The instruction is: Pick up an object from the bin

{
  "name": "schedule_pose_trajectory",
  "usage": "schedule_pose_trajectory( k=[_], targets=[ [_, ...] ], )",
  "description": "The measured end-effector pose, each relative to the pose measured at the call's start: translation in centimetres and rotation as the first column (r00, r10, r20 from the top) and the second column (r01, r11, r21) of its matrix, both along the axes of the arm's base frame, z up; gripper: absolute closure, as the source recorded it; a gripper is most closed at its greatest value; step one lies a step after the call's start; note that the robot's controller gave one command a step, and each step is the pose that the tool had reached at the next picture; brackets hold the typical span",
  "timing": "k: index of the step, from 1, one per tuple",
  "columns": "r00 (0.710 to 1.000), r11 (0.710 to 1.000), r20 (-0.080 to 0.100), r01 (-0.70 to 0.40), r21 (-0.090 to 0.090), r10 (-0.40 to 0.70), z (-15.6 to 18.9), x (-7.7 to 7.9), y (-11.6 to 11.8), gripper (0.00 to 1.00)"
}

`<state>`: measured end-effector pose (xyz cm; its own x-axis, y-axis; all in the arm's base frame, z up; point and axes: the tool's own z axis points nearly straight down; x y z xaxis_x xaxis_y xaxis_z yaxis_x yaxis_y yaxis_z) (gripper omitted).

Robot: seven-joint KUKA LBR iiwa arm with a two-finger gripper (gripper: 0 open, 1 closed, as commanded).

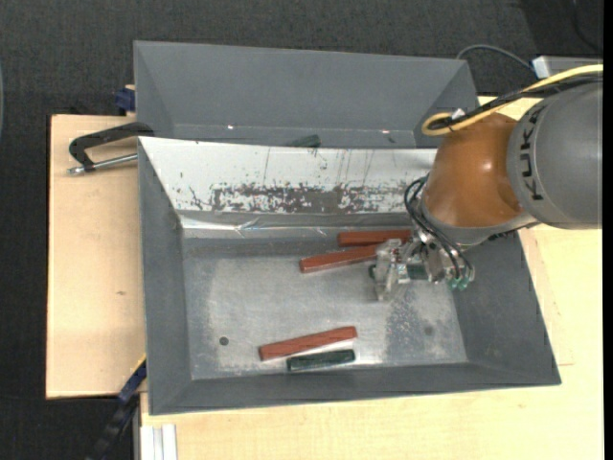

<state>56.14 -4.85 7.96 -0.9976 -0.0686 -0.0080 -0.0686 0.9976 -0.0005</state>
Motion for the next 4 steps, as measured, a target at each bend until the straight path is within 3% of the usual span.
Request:
schedule_pose_trajectory(
  k=[1, 2, 3, 4],
  targets=[
    [0.999, 0.999, 0.003, 0.038, 0.001, -0.038, 2.1, 0.3, 0.8, 1.00],
    [0.998, 0.998, -0.008, 0.055, 0.002, -0.055, 5.0, -6.2, 3.8, 0.00],
    [0.998, 0.998, -0.008, 0.056, 0.001, -0.055, 5.0, -6.2, 3.7, 0.00],
    [0.993, 0.993, -0.005, 0.118, 0.001, -0.118, 1.8, -6.4, 5.3, 0.00]
  ],
)
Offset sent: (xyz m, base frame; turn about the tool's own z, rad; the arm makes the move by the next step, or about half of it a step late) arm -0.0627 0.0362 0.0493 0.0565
